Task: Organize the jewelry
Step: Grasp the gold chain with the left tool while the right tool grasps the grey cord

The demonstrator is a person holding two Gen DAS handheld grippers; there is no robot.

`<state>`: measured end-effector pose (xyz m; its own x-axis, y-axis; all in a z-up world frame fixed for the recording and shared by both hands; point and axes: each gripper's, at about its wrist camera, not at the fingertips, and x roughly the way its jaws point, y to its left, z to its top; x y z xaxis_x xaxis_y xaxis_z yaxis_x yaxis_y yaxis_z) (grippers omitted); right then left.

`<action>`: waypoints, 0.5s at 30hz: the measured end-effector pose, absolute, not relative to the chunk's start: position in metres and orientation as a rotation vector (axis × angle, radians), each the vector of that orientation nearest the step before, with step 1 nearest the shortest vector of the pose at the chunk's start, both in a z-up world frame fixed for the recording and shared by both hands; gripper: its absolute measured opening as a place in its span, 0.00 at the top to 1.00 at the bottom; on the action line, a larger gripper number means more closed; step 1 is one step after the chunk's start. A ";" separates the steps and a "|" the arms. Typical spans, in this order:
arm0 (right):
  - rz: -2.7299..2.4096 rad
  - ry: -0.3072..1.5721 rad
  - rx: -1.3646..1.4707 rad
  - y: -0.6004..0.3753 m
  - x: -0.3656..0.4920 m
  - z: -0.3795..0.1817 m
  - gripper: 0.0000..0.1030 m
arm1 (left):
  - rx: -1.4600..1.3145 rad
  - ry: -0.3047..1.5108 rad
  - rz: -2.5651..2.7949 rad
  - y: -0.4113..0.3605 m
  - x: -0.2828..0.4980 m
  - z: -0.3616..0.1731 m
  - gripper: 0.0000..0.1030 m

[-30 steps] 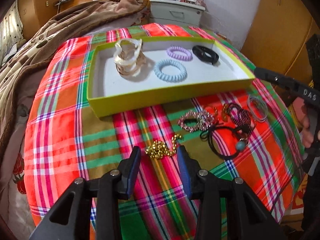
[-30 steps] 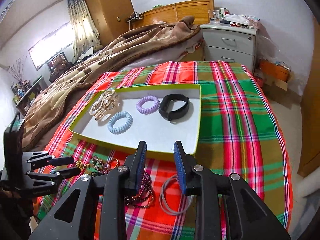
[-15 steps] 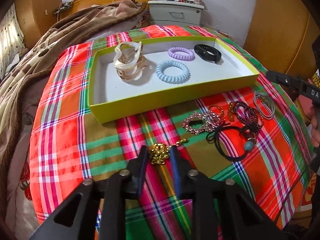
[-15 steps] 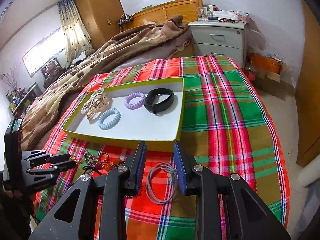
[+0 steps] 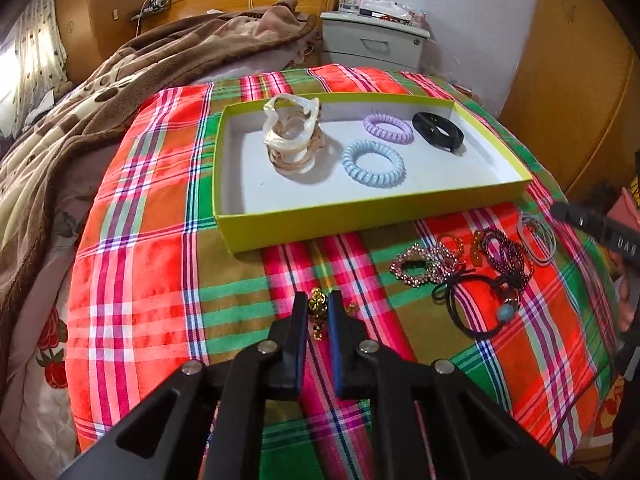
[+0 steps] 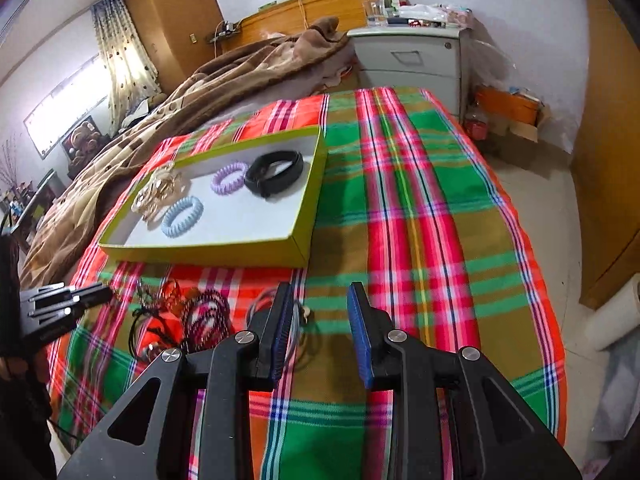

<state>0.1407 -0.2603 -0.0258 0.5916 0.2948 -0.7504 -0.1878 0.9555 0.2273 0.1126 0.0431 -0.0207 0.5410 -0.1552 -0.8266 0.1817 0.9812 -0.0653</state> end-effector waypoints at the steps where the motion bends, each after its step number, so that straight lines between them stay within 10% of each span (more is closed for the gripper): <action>1: 0.284 0.899 0.124 -0.260 0.140 -0.027 0.72 | 0.021 0.978 -0.194 0.045 0.113 -0.021 0.90; 15: 0.321 0.956 0.063 -0.242 0.140 -0.041 0.72 | -0.043 0.957 -0.211 0.054 0.110 -0.015 0.90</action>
